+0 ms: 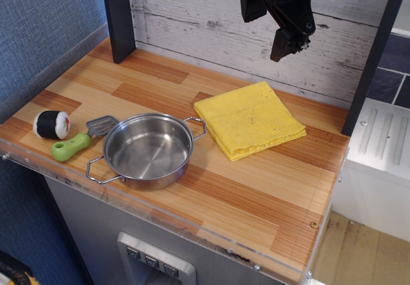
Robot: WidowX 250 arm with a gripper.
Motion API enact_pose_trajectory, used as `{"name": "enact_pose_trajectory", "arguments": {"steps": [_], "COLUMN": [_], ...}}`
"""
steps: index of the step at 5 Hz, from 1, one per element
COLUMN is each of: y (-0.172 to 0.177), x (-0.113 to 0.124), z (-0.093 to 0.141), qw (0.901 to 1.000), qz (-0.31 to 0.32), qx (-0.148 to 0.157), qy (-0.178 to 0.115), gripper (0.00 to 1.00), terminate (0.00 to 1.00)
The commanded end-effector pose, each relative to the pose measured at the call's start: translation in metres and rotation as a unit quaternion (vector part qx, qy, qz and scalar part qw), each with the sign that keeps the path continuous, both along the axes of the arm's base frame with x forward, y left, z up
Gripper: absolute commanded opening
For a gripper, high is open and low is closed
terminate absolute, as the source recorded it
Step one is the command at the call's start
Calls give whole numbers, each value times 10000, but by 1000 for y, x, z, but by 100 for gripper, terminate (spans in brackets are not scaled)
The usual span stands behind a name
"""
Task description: Move the yellow cloth and place it behind the sushi
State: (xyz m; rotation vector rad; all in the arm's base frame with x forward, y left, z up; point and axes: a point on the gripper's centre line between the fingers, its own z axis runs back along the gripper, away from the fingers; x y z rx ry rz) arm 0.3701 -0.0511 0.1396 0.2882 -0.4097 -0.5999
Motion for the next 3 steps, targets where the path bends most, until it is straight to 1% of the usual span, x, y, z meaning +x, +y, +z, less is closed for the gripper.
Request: {"name": "enact_pose_trajectory", "arguments": {"steps": [1,2,3], "y": [0,10,22], "x": [0,-7,-13], "z": [0,-15,-28], "qw": [10000,9986,9969], "qz": [0,406,599], "qx": [0,-302,-433], "qy": [0,179,256], "gripper": [100,100,100], "terminate": [0,0,0]}}
